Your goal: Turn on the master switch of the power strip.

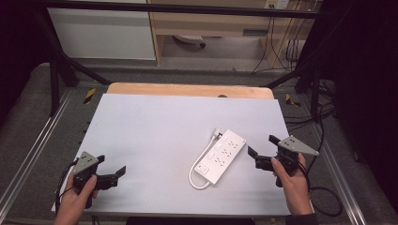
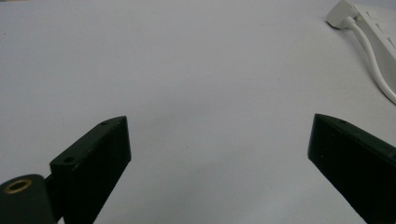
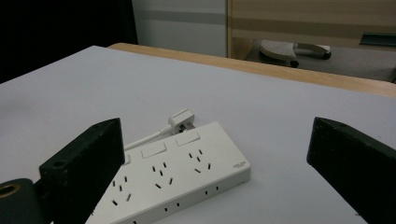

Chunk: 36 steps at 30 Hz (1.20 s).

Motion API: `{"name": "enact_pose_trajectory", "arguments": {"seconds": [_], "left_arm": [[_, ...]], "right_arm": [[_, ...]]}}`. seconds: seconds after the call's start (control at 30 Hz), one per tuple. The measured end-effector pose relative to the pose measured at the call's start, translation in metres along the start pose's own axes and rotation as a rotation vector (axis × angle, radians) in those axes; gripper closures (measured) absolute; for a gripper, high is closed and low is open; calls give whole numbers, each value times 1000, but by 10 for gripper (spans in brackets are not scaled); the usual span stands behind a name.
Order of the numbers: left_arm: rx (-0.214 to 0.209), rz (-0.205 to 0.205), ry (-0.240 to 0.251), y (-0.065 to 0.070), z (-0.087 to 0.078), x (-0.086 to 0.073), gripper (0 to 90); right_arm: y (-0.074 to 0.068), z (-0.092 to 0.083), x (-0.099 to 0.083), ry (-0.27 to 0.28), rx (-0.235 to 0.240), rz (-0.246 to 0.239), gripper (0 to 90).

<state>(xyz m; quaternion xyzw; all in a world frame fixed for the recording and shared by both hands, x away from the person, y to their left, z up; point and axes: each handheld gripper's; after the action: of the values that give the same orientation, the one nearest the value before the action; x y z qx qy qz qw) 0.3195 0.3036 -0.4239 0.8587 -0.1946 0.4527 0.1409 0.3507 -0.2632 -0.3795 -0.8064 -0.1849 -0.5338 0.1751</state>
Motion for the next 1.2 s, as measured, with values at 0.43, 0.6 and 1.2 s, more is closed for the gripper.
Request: {"name": "enact_pose_trajectory", "arguments": {"seconds": [0.43, 0.6, 1.2], "left_arm": [[2, 1, -1, 0, 0, 0, 61], [3, -1, 0, 0, 0, 0, 61], [6, 2, 2, 1, -1, 0, 61]], "right_arm": [[18, -17, -13, 3, -49, 9, 43], [23, -23, -19, -3, -60, 11, 43], [35, -32, -41, -32, -87, 7, 31]]}}
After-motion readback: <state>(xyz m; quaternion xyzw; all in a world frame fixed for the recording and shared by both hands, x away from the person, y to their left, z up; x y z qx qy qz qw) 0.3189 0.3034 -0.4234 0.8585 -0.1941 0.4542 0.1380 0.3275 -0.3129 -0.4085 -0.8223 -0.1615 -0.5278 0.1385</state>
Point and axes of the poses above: each handheld gripper's, and its own axes: z roughly forward along the jaws, x roughly out of its top, y roughly to its right, and after that the axes turned 3 degrees about -y, right-handed
